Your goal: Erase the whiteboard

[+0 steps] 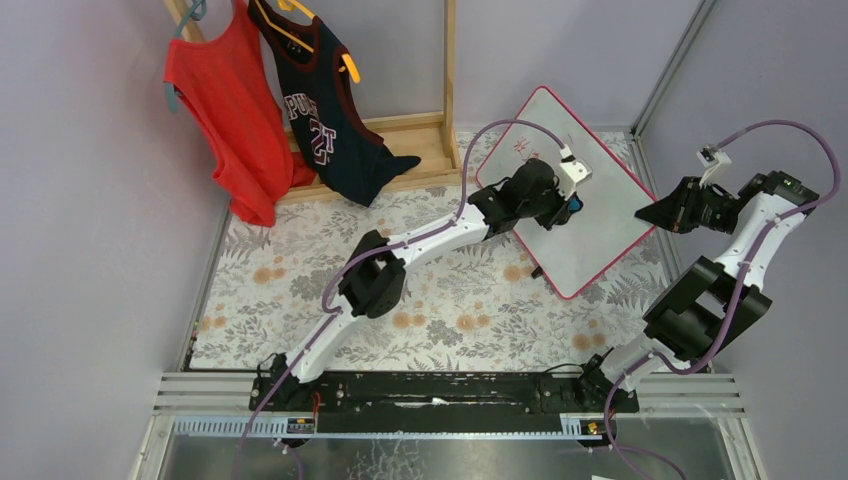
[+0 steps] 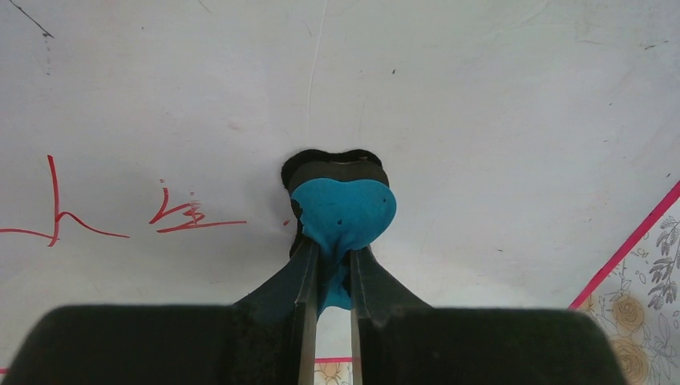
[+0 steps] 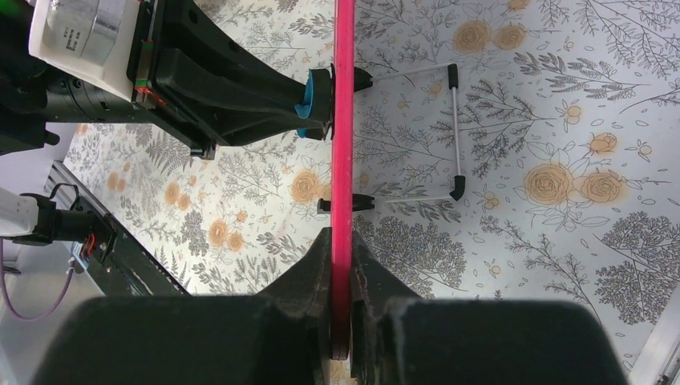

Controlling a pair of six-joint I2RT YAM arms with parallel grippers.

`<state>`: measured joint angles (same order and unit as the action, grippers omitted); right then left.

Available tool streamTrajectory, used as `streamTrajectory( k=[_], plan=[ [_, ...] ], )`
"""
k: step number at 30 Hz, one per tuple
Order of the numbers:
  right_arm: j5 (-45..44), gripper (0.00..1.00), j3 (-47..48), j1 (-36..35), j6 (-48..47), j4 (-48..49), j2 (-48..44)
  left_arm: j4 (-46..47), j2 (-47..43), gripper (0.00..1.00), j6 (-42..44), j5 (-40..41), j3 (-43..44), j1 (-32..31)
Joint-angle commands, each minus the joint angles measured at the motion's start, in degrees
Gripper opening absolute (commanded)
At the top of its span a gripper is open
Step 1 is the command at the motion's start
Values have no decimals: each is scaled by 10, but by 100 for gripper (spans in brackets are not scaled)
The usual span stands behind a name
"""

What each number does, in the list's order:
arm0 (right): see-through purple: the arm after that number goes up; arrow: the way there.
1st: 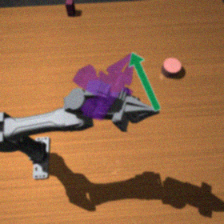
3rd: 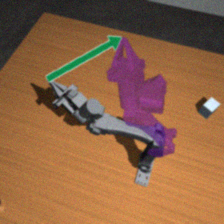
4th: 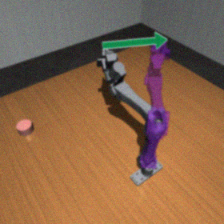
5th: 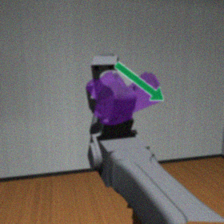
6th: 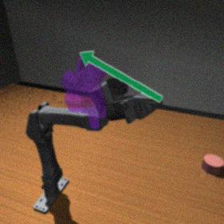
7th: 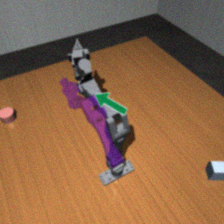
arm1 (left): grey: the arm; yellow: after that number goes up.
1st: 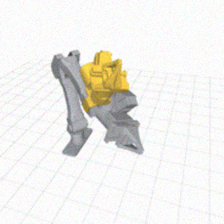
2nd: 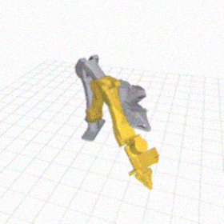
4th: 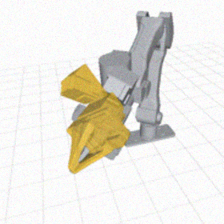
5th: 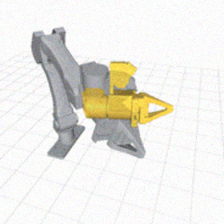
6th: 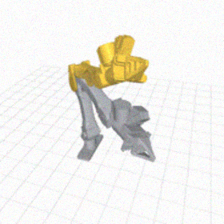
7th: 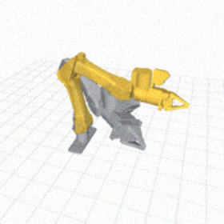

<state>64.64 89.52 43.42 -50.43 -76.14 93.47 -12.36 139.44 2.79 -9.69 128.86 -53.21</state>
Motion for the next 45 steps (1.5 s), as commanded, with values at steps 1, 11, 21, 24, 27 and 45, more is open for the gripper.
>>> streamTrajectory(
  k=[1,11,21,24,27,45],
  plan=[
    [-2,0,0,-20,-85,-68,-13,19,33,0,-12,-49,10,-2],
    [-2,0,-3,-20,-94,-75,-22,-9,50,0,40,-61,41,61],
    [-15,0,-6,-20,-99,-74,-25,19,50,0,54,-72,39,111],
    [-16,0,-6,-20,-100,-75,-25,30,50,0,67,-67,33,118],
    [-18,0,-8,-20,-101,-76,-27,34,56,0,73,-60,41,125],
    [-18,0,1,-20,-95,-76,-31,61,-18,0,37,-54,-72,9]
  ],
)
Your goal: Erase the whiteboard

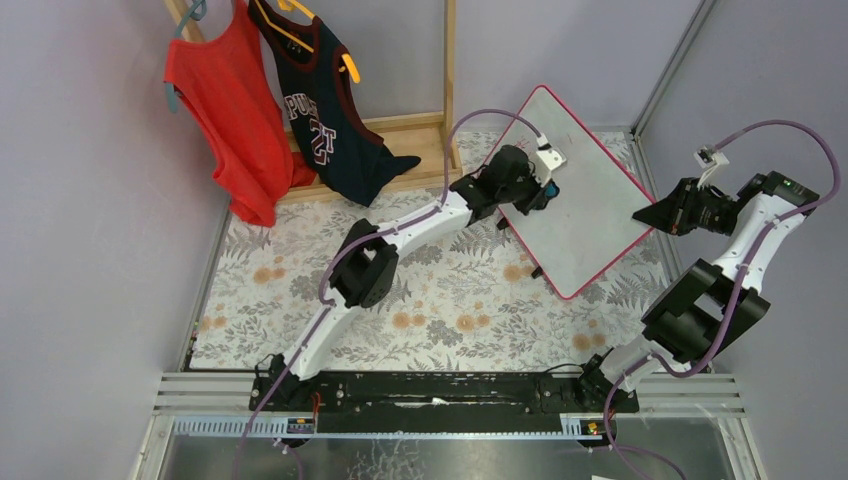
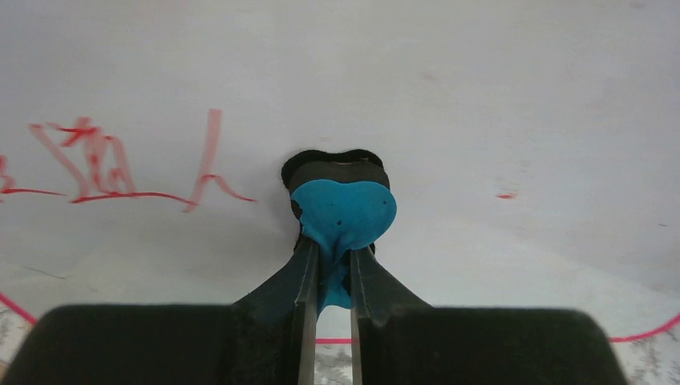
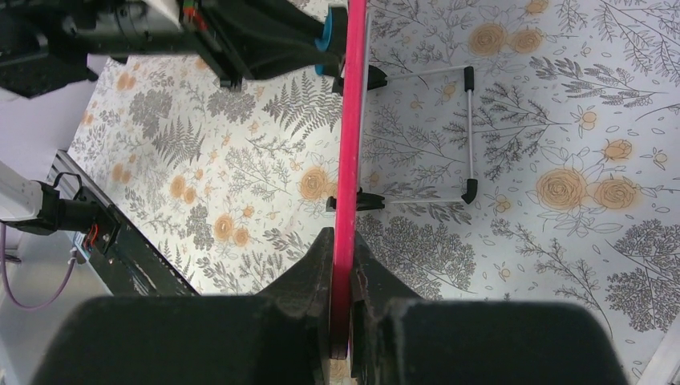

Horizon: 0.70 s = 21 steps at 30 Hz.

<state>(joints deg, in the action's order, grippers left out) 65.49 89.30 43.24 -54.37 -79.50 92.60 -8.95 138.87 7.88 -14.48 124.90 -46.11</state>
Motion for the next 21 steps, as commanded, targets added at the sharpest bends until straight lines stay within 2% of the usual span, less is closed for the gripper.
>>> streamTrajectory(
  k=[1,11,21],
  plan=[
    [-25,0,4,-19,-55,-43,-22,30,-16,0,-20,-9,-38,-73],
    [-20,0,3,-21,-56,-44,-22,75,-21,0,-54,-27,-52,-132],
    [-22,0,-5,-22,-62,-45,-26,24,-14,0,-4,-2,-21,-79]
  ],
)
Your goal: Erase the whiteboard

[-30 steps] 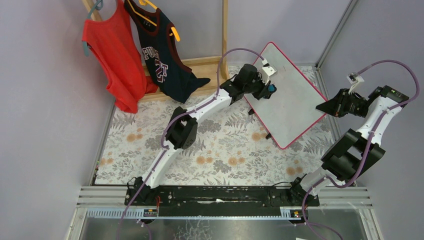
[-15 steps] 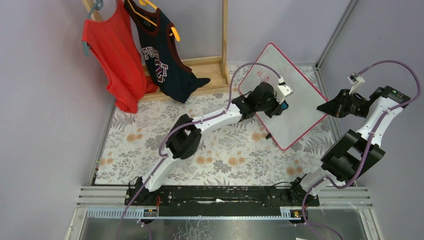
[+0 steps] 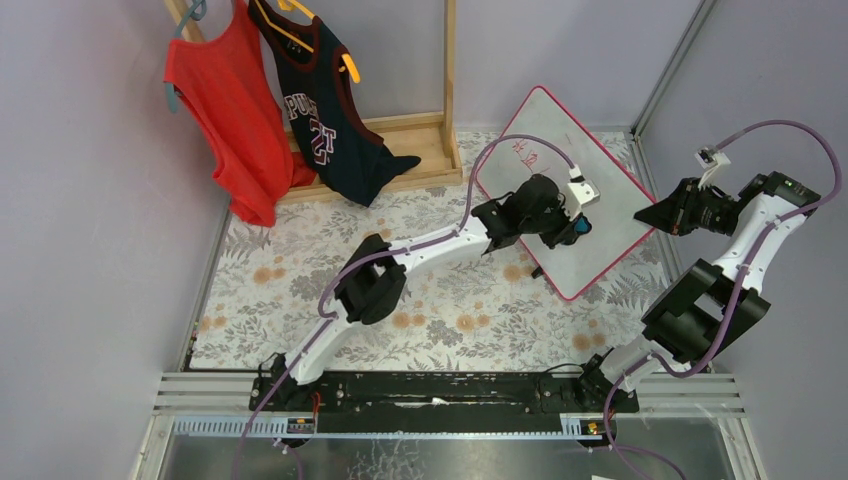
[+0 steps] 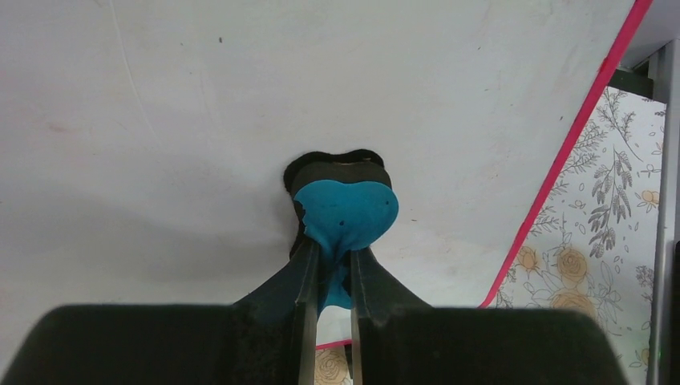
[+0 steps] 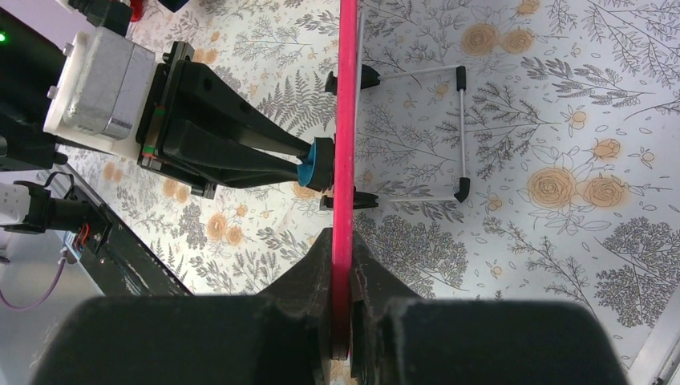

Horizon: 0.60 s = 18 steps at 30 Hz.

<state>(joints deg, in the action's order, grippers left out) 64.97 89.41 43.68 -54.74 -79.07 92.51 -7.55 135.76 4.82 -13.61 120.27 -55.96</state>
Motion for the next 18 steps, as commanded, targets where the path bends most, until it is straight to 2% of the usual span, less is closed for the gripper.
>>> streamTrajectory(
  k=[1,8,18],
  plan=[
    [-18,0,-8,-27,-61,-50,-26,2,18,0,36,-7,30,26],
    [-31,0,-17,-28,-74,-50,-32,-26,29,0,86,9,59,77],
    [-63,0,-16,-30,-96,-52,-27,-8,24,0,70,-2,76,139]
  ],
)
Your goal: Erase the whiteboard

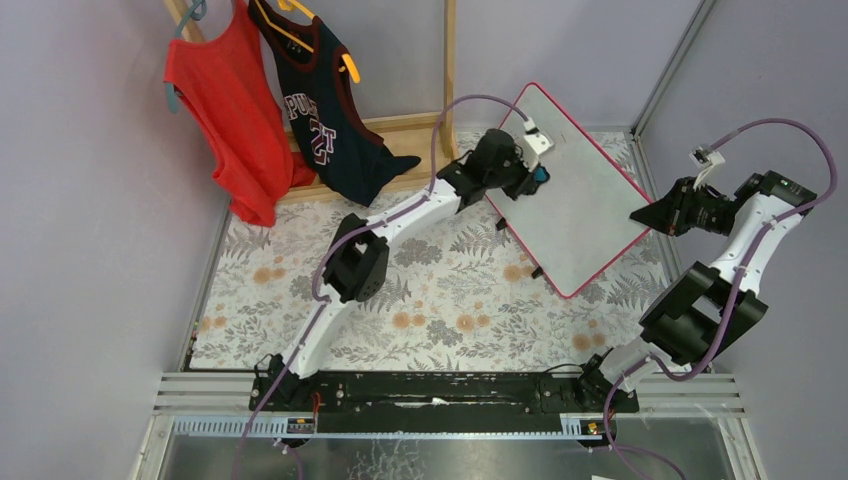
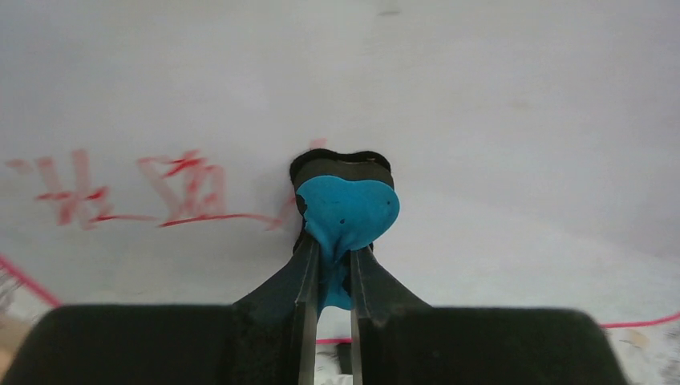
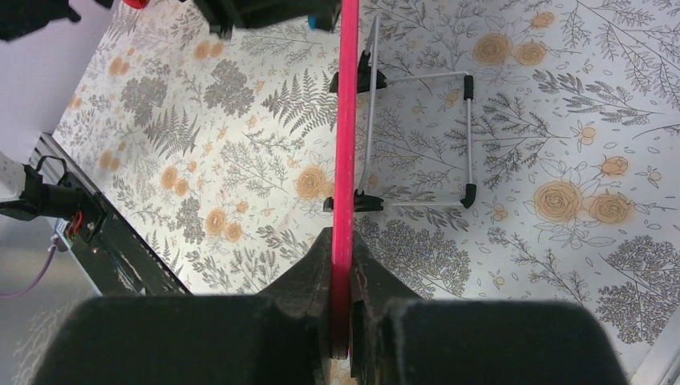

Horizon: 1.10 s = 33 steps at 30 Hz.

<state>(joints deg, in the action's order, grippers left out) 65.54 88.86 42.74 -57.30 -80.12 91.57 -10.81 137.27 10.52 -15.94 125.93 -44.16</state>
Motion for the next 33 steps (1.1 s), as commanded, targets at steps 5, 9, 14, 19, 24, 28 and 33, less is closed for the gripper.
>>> streamTrajectory(
  k=[5,9,14,19,24,28,33],
  plan=[
    [-93,0,-6,-20,-83,-42,-14,17,11,0,22,19,23,30],
    [-100,0,-11,-20,-83,-42,-7,15,12,0,28,18,23,33],
    [-101,0,-21,-20,-89,-42,-9,25,17,0,16,11,37,34],
    [-110,0,-24,-21,-93,-42,-16,25,21,0,1,0,53,22],
    [-117,0,-12,-22,-83,-42,-15,25,18,0,5,3,49,2],
    [-116,0,-10,-22,-78,-42,-15,25,9,0,6,-4,45,-15],
    [-113,0,-13,-25,-78,-42,-15,33,-6,0,26,-2,27,-49]
  ],
)
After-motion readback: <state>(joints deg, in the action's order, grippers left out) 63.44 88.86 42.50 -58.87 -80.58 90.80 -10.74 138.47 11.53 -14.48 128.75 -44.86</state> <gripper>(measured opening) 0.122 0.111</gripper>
